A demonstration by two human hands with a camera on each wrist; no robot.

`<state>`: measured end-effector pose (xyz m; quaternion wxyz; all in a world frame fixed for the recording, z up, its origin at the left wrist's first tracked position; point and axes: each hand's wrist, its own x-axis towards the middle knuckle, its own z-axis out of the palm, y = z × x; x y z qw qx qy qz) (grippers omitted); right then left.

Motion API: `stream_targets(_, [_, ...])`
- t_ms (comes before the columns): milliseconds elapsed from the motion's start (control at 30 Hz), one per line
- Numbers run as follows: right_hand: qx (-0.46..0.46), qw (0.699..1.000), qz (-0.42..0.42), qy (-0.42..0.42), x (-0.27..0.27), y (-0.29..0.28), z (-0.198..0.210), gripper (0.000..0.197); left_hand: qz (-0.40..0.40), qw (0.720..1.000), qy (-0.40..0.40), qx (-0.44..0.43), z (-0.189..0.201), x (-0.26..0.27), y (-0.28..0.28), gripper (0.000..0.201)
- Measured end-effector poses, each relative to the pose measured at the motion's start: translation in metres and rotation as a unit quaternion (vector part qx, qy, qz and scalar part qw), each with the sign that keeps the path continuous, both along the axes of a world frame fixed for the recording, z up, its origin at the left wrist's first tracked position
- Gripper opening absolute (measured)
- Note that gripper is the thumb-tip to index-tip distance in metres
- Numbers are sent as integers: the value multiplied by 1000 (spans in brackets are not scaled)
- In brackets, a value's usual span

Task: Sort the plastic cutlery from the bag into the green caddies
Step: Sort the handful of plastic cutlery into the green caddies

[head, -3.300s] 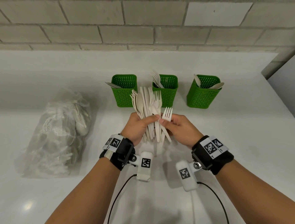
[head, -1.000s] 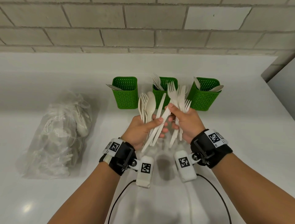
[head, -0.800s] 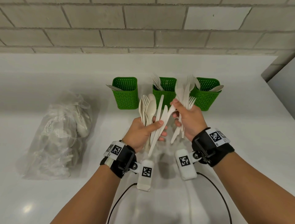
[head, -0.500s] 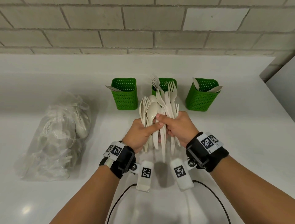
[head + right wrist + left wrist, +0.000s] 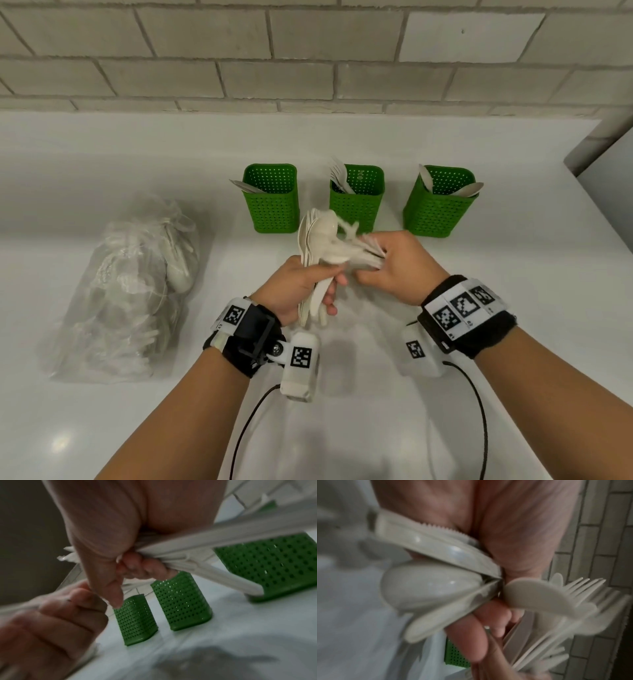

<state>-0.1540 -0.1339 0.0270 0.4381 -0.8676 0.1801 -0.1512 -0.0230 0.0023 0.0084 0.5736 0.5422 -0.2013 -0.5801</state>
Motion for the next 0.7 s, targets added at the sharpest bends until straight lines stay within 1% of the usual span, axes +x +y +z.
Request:
stream_targets(33, [-39, 999, 14, -10, 0, 0, -2, 8, -10, 1000, 11, -10, 0, 1, 0, 24])
stream_targets(67, [-82, 996, 15, -14, -1, -1, -4, 11, -19, 999, 19, -19, 1, 1, 0, 26])
stream_targets(100, [-123, 992, 14, -22, -2, -1, -5, 22, -19, 999, 24, -25, 1, 1, 0, 29])
stream_targets(133, [-144, 989, 21, -28, -2, -1, -6, 26, -7, 999, 26, -22, 1, 0, 0, 33])
stream_targets(167, [-160, 986, 17, -37, -2, -2, -6, 24, 16, 999, 26, -10, 2, 0, -1, 35])
stream_targets(200, [-151, 988, -6, -38, -4, -4, -5, 20, 41, 999, 25, 0, 3, 1, -2, 37])
stream_targets(233, [-114, 991, -52, -34, -6, -7, -5, 18, 59, 998, 21, 2, 3, 3, -1, 37])
stream_targets(267, [-36, 992, -116, -29, -8, -9, -4, 25, 64, 998, 13, 1, 4, 4, -1, 39])
stream_targets(300, [48, 984, -170, -31, -9, -9, -1, 35, 61, 998, 1, -4, 4, 5, 0, 40])
stream_targets(333, [123, 971, -202, -38, -9, -7, 2, 42, 56, 998, -13, -12, 3, 5, 0, 39])
stream_targets(400, [244, 945, -209, -59, -6, 1, 6, 48, 58, 997, -32, -35, 5, 0, -1, 34])
stream_targets(433, [296, 931, -199, -77, -3, 6, 6, 45, 65, 996, -32, -45, 5, -2, -3, 30])
stream_targets(467, [337, 917, -191, -93, 0, 10, 5, 37, 67, 996, -28, -56, 7, -5, -5, 26])
stream_targets(500, [350, 913, -186, -95, 3, 14, 5, 28, 62, 995, -28, -68, 8, -7, -6, 22])
stream_targets(533, [346, 917, -177, -88, 5, 18, 4, 21, 49, 995, -33, -80, 8, -9, -7, 21])
stream_targets(600, [341, 926, -142, -78, 9, 27, 3, 17, 14, 994, -63, -91, 8, -10, -8, 26])
stream_targets(633, [354, 922, -140, -78, 10, 30, 4, 17, 5, 993, -72, -92, 8, -11, -7, 28])
stream_targets(700, [385, 903, -167, -94, 12, 32, 5, 16, 14, 995, -48, -92, 7, -12, -6, 30])
